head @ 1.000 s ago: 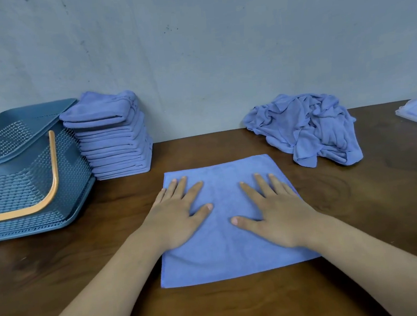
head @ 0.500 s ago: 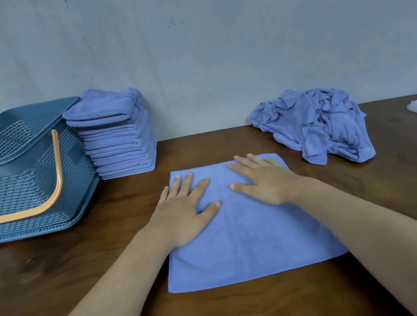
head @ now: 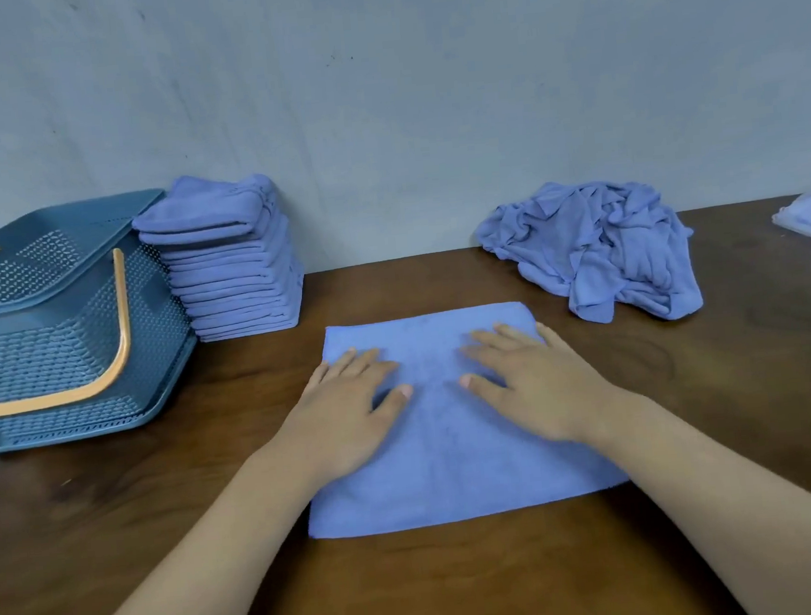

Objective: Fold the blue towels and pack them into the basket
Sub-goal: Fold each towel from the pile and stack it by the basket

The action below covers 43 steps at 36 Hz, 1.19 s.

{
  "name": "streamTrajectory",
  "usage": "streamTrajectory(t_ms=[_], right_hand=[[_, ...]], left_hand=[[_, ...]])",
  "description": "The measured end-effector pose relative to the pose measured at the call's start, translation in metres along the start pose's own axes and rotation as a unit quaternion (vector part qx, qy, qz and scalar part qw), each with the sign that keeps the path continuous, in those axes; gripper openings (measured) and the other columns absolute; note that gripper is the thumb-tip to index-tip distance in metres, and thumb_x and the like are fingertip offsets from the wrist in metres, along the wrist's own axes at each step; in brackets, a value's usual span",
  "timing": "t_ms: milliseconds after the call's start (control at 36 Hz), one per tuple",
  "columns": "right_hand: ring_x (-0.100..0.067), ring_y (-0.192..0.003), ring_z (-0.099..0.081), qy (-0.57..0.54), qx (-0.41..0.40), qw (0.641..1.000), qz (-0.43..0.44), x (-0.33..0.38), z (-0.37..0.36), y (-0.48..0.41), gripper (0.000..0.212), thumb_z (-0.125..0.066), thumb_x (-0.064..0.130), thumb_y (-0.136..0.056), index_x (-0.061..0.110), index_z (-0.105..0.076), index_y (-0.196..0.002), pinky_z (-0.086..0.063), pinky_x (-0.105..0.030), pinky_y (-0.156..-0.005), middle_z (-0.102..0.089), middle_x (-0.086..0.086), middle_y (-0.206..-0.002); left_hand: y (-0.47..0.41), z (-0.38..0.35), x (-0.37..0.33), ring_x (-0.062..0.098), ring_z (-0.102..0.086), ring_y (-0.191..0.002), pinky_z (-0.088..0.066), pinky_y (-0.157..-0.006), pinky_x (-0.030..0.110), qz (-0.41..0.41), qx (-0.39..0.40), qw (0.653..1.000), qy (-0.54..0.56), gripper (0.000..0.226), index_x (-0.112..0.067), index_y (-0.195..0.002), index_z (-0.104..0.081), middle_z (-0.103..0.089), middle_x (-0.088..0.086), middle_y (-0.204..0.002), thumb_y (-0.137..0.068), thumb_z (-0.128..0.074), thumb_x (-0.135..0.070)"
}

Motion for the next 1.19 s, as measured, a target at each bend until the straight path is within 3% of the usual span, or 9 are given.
streamTrajectory(t_ms=[222, 389, 472, 528, 611, 694, 806, 1028, 1194], right_hand=[[0.000, -0.155, 0.030, -0.007, 0.044, 0.998, 0.047, 0.018, -0.027, 0.071, 0.081, -0.013, 0.094, -0.090, 0.060, 0.012, -0.160, 0.008, -0.039, -0.131, 0.026, 0.023, -0.171], [0.005, -0.149, 0.037, -0.012, 0.012, 1.000, 0.004, -0.021, -0.023, 0.104, 0.079, -0.005, 0.097, -0.087, 0.065, 0.018, -0.156, 0.010, -0.031, -0.128, 0.031, 0.024, -0.169], [0.004, -0.151, 0.035, -0.001, -0.012, 1.000, -0.004, -0.023, -0.023, 0.113, 0.077, -0.003, 0.094, -0.090, 0.063, 0.015, -0.157, 0.008, -0.036, -0.130, 0.026, 0.022, -0.171], [0.003, -0.155, 0.027, 0.016, -0.044, 0.999, 0.026, -0.017, -0.017, 0.116, 0.069, -0.009, 0.087, -0.096, 0.063, 0.000, -0.160, 0.005, -0.041, -0.132, 0.015, 0.024, -0.173], [0.002, -0.157, -0.018, -0.008, -0.100, 0.984, 0.146, 0.006, -0.004, 0.123, 0.039, -0.041, 0.056, -0.110, 0.057, -0.050, -0.148, -0.027, -0.039, -0.126, -0.030, 0.029, -0.166], [-0.003, -0.131, -0.057, -0.025, -0.132, 0.960, 0.245, 0.026, -0.004, 0.135, 0.040, -0.068, 0.017, -0.101, 0.045, -0.073, -0.128, -0.051, -0.030, -0.099, -0.061, 0.026, -0.141], [-0.002, -0.113, -0.064, -0.035, -0.160, 0.953, 0.254, 0.031, -0.004, 0.144, 0.047, -0.080, 0.005, -0.087, 0.043, -0.080, -0.115, -0.049, -0.018, -0.083, -0.069, 0.025, -0.129], [0.003, -0.109, -0.063, -0.063, -0.156, 0.954, 0.247, 0.030, -0.003, 0.146, 0.035, -0.070, 0.013, -0.092, 0.042, -0.082, -0.107, -0.056, -0.021, -0.081, -0.071, 0.031, -0.122], [0.004, -0.106, -0.061, -0.087, -0.134, 0.963, 0.216, 0.030, -0.005, 0.145, 0.027, -0.064, 0.023, -0.093, 0.042, -0.072, -0.111, -0.053, -0.021, -0.083, -0.069, 0.030, -0.112]], left_hand=[[0.058, -0.034, -0.019, 0.010, 0.024, -0.160, 0.007, -0.132, 0.036, 0.030, 0.016, 0.998, -0.048, 0.082, -0.045, -0.169, 0.004, 0.017, -0.014, -0.176, -0.099, -0.015, -0.083], [0.090, -0.030, 0.006, 0.003, 0.036, -0.153, 0.012, -0.130, 0.036, 0.048, 0.000, 0.998, -0.052, 0.089, -0.056, -0.162, 0.018, 0.030, -0.021, -0.171, -0.085, 0.000, -0.099], [0.096, -0.026, 0.007, 0.001, 0.026, -0.158, 0.006, -0.132, 0.040, 0.039, -0.031, 0.997, -0.052, 0.089, -0.051, -0.167, 0.002, 0.018, -0.021, -0.174, -0.090, -0.006, -0.095], [0.097, -0.017, -0.008, 0.003, 0.007, -0.162, -0.008, -0.134, 0.043, -0.017, -0.080, 0.995, -0.063, 0.076, -0.043, -0.166, -0.023, -0.007, -0.018, -0.176, -0.101, -0.023, -0.082], [0.104, -0.010, -0.044, 0.006, -0.037, -0.151, -0.039, -0.121, 0.039, -0.175, -0.135, 0.974, -0.042, 0.043, -0.032, -0.148, -0.056, -0.049, -0.013, -0.159, -0.106, -0.054, -0.036], [0.114, -0.020, -0.075, 0.011, -0.057, -0.129, -0.047, -0.106, 0.033, -0.277, -0.102, 0.954, -0.051, 0.041, -0.028, -0.132, -0.067, -0.061, -0.015, -0.139, -0.097, -0.058, -0.011], [0.124, -0.015, -0.089, 0.012, -0.060, -0.104, -0.051, -0.086, 0.033, -0.287, -0.115, 0.949, -0.051, 0.017, -0.028, -0.114, -0.070, -0.064, -0.018, -0.117, -0.105, -0.056, -0.030], [0.123, -0.010, -0.095, 0.010, -0.062, -0.088, -0.055, -0.073, 0.030, -0.276, -0.147, 0.945, -0.090, 0.026, -0.030, -0.101, -0.074, -0.067, -0.017, -0.100, -0.105, -0.062, -0.052], [0.116, -0.014, -0.109, 0.014, -0.060, -0.079, -0.055, -0.064, 0.032, -0.286, -0.185, 0.924, -0.174, 0.022, -0.031, -0.098, -0.073, -0.062, -0.012, -0.090, -0.109, -0.057, -0.041]])
Point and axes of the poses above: each hand's wrist, its own y-axis away from the middle knuckle, its own z-axis out of the back of the hand, x = y × z, the point moved 6 cm from there along -y, towards the middle knuckle
